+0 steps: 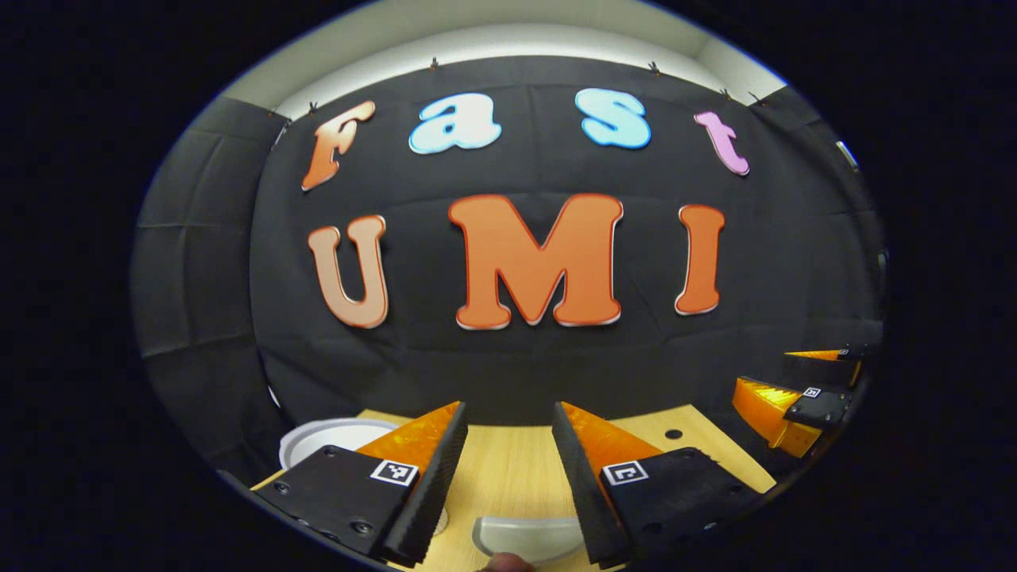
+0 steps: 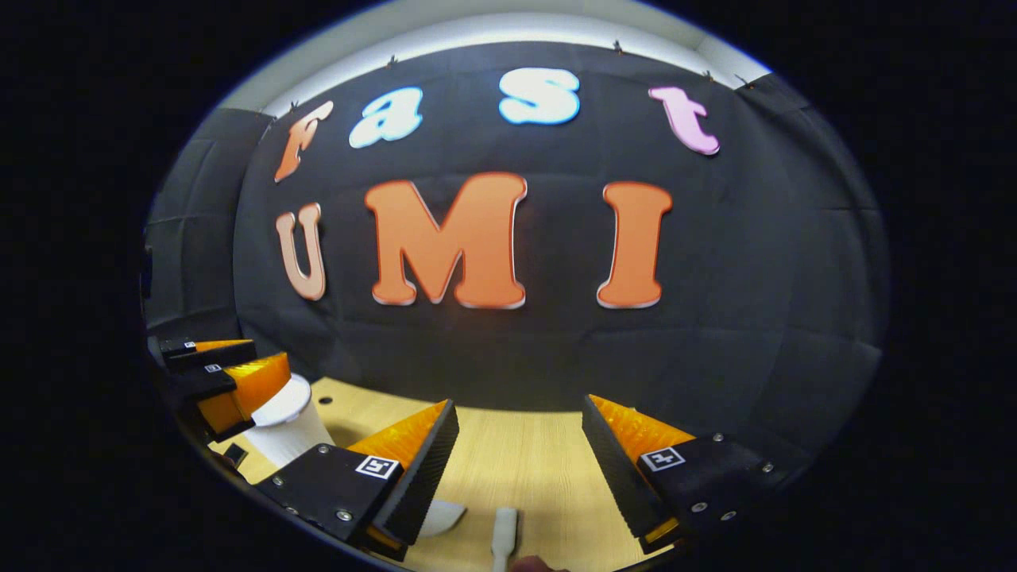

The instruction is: Pick up the small broom and dustpan from the desktop, sweep the trash into the dustpan with the broom, and then empty the trash into the garbage bin.

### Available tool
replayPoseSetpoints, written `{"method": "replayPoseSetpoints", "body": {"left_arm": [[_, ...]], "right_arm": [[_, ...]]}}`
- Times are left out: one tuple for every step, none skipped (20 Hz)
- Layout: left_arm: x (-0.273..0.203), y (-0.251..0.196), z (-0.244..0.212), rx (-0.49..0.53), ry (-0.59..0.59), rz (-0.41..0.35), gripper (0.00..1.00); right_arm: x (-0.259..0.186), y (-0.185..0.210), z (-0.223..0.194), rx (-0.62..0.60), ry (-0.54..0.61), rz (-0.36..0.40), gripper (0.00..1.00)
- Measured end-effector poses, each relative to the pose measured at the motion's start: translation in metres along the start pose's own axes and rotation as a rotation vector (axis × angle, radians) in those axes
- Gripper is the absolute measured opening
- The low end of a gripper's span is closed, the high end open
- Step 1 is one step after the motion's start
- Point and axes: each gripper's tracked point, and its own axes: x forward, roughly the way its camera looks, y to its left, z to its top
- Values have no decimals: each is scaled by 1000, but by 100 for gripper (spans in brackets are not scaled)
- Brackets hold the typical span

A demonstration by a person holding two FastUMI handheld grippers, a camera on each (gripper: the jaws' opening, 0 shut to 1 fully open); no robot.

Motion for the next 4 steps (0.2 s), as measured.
{"method": "replayPoseSetpoints", "body": {"left_arm": [[0, 0, 0, 15, -9, 7, 71], [1, 5, -2, 31, -10, 32, 81], [2, 5, -10, 24, 2, 35, 91], [4, 0, -17, -6, 16, 25, 96]], "right_arm": [[-2, 0, 8, -8, -36, 2, 94], [-2, 4, 10, -29, -54, 3, 94], [-3, 4, 7, -68, -58, 5, 94], [-3, 7, 4, -101, -53, 7, 94]]}}
